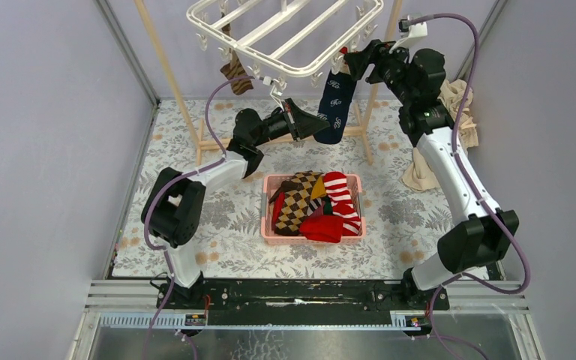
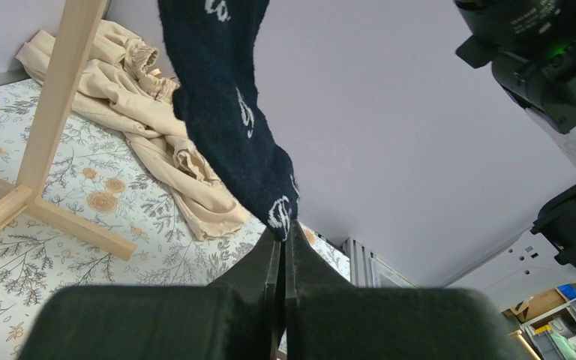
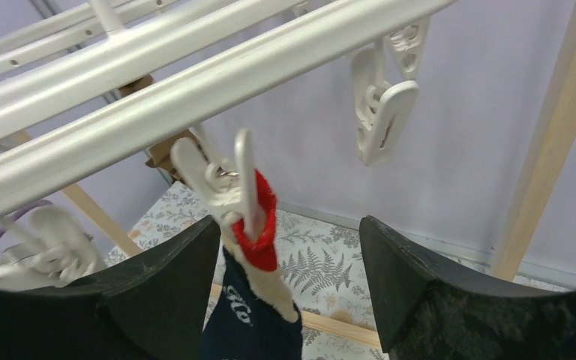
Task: Remove the socks clipped to the hanger
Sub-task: Remove the sock from the hanger.
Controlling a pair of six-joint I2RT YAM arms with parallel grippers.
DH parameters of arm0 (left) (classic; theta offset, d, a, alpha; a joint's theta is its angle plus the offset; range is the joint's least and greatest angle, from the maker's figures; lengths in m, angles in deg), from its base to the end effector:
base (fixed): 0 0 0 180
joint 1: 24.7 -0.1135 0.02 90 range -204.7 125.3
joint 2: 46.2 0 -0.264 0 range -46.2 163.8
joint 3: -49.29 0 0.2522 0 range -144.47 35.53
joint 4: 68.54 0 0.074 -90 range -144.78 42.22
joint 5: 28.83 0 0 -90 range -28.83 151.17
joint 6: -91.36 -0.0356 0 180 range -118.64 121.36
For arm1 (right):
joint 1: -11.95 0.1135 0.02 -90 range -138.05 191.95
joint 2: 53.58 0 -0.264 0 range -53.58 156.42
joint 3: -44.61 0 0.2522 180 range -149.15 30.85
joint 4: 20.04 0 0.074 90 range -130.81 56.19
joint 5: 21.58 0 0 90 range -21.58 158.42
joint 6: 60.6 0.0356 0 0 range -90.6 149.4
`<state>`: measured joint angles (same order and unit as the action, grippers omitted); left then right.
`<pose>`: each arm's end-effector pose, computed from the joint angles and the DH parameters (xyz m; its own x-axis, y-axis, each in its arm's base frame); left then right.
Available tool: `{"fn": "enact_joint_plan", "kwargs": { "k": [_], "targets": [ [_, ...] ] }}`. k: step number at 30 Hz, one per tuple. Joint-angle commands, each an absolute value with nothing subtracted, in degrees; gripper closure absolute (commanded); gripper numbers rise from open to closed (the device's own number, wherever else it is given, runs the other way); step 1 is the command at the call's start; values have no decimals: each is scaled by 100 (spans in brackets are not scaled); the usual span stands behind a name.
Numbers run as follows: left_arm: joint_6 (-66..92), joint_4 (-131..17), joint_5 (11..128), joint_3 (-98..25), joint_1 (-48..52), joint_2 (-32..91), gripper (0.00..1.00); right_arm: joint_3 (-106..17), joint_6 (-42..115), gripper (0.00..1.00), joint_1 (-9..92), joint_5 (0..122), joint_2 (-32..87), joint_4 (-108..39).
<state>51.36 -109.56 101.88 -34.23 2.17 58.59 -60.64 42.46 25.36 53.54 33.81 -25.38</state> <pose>0.3619 -0.2094 0.3114 -0.4882 -0.4036 -0.7738 0.8031 0.1393 -0.5793 0.3421 0.0910 0.4781 0.0997 0.2483 -0.9635 -0.5035 0.8478 0.1664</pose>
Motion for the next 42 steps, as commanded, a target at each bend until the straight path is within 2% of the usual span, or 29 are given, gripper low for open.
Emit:
{"fn": "enact_joint_plan", "kwargs": {
  "k": [1,10,34,38,42],
  "targets": [
    [4946,-10926,10142,-3591,175,5602,100,-6596,4143,26,2557,5691,3558,-2186],
    [4930,-10898,10135,-3621,158,5729,100,-6881,4285,32,2557,5676,3878,-1760],
    [4971,-10999,10177,-3514,122,5794,100,-6252,4633,37,2560,5780,3740,-434],
    [4980,-11000,10194,-3514,116,5799,100,-6195,4725,44,2568,5748,3738,-249],
    [5003,-11051,10204,-3465,105,5781,100,-6350,4767,60,2566,5648,3834,-347]
  ]
}}
